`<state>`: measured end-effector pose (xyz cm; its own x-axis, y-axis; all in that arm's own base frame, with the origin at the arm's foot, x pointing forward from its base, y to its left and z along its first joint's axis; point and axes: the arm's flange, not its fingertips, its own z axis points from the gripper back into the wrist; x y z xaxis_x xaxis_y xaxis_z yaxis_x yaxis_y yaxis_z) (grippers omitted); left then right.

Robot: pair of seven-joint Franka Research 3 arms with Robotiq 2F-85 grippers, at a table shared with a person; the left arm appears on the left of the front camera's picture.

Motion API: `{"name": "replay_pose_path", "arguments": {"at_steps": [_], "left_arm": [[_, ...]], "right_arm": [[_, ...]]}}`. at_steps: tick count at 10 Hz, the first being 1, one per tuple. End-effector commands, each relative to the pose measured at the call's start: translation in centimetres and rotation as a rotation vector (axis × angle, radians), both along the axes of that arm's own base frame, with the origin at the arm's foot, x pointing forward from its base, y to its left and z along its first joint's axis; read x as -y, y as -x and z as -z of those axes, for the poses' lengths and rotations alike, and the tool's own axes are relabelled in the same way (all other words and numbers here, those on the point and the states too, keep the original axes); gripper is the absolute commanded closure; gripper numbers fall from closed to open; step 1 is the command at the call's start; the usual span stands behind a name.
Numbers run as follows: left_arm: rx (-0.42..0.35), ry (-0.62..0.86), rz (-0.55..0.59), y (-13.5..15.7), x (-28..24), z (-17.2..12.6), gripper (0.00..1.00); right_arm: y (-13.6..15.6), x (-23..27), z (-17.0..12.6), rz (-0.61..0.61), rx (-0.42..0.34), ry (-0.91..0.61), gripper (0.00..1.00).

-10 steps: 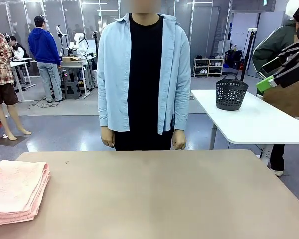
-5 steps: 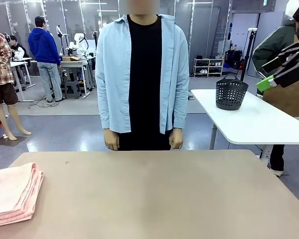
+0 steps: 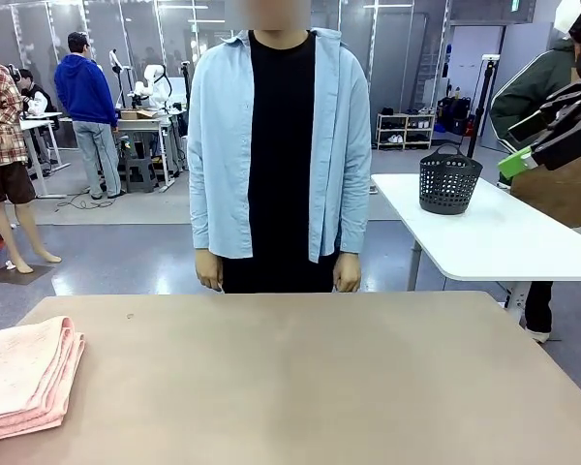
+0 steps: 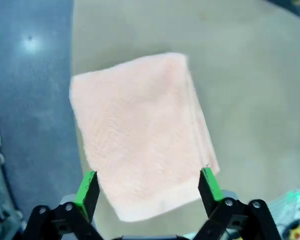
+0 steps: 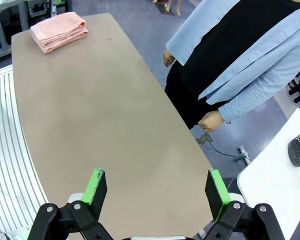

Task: Fold the towel.
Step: Pick up the 100 cm Hotel Towel and place it on the left side of the table.

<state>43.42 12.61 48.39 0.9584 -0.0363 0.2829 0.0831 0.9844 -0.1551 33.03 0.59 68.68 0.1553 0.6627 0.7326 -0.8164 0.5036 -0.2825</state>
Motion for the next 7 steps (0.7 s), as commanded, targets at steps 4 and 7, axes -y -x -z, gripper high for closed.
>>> {"name": "replay_pose_path", "arguments": {"at_steps": [4, 7], "left_arm": [[0.099, -0.058, 0.480, 5.6, 12.9, -6.8, 0.00], [0.139, -0.076, 0.524, 6.0, 15.2, -7.0, 0.00]], "right_arm": [[0.1, -0.1, -0.1, 0.013, -0.003, 0.005, 0.00], [0.1, -0.1, -0.1, 0.013, -0.003, 0.005, 0.00]]}}
